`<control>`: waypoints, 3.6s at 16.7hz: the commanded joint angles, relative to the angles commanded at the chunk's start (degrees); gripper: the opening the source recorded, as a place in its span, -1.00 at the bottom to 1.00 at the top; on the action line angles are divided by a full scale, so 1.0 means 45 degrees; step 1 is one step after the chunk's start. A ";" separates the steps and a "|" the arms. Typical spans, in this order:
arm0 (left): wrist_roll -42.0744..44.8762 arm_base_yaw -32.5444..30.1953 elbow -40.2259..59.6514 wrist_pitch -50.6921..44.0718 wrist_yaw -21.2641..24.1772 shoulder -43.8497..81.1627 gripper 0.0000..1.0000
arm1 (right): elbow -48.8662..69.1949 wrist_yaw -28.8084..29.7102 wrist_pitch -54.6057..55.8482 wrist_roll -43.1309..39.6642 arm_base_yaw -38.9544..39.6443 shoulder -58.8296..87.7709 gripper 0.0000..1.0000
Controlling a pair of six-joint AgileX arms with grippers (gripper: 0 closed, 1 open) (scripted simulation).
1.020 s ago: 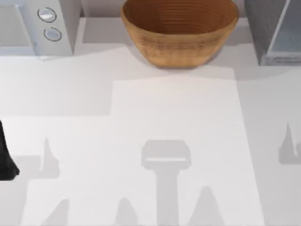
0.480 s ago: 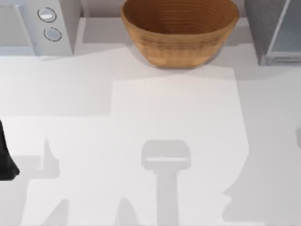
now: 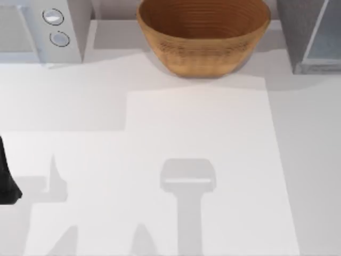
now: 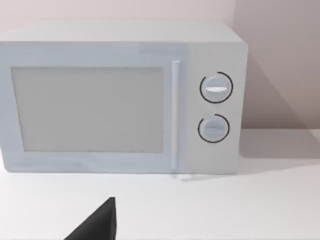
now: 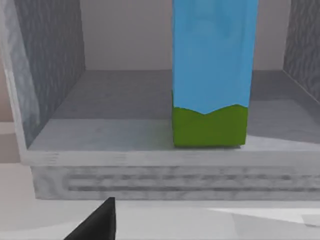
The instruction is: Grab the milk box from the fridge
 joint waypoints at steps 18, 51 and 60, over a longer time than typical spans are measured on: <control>0.0000 0.0000 0.0000 0.0000 0.0000 0.0000 1.00 | 0.6718 0.1930 -0.2966 -0.0069 0.1796 0.3634 1.00; 0.0000 0.0000 0.0000 0.0000 0.0000 0.0000 1.00 | 1.3793 0.3646 -0.6965 -0.0169 0.3429 0.6840 -0.21; 0.0000 0.0000 0.0000 0.0000 0.0000 0.0000 1.00 | 1.3793 0.3646 -0.6965 -0.0169 0.3429 0.6840 -1.00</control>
